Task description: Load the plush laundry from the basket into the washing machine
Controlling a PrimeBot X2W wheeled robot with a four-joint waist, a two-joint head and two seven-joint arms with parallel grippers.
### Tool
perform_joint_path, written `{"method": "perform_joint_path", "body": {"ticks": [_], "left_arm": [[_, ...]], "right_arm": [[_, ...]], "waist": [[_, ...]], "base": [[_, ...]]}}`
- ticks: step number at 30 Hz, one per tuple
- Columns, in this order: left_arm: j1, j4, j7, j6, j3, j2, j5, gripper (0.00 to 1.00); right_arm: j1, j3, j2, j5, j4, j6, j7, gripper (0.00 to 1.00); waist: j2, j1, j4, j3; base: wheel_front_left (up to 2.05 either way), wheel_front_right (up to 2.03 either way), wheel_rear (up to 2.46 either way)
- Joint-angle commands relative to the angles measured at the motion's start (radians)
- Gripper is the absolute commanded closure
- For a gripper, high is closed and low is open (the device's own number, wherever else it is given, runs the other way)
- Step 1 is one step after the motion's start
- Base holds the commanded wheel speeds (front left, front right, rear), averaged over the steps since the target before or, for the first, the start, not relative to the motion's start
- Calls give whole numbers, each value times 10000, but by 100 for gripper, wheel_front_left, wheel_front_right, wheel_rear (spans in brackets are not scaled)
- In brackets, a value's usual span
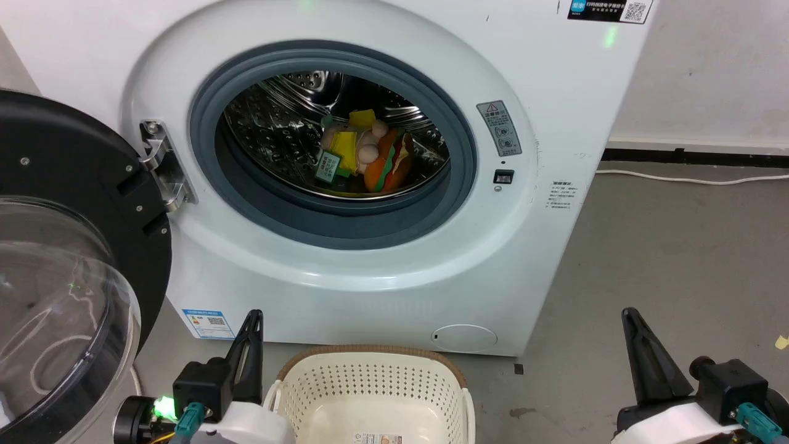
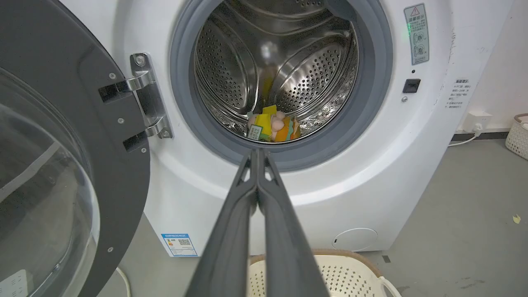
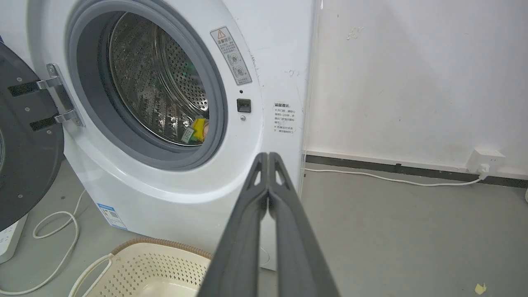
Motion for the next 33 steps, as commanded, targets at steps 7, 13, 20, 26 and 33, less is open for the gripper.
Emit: {"method": "perform_joint_path", "body": {"ticks": [7,13,20,26,33], "left_arm": [[-30,-115,213,-34,124,-70,124,100],[-34,-163,356,-48,216,-112,175,100],[-37,-211,499,-61,308,-155,226,100],[-40,-259,643,-75,400,-197,277,100],[-44,-307,785,-89,492,-239,328,100]], "right_arm": [[-174,29,-9,-132,36,-5,171,100],[-216,41,-9,-211,48,-6,315,100],[-257,52,-10,-291,60,-6,458,100],[-299,64,-11,-370,72,-7,602,100],[-341,75,-12,-449,83,-7,745,100]], "waist": [[0,0,-6,-3],[0,0,-11,-6],[0,0,-17,-8],[0,0,-22,-11],[0,0,-28,-14]], "base": [[0,0,0],[0,0,0],[0,0,0],[0,0,0],[0,0,0]]}}
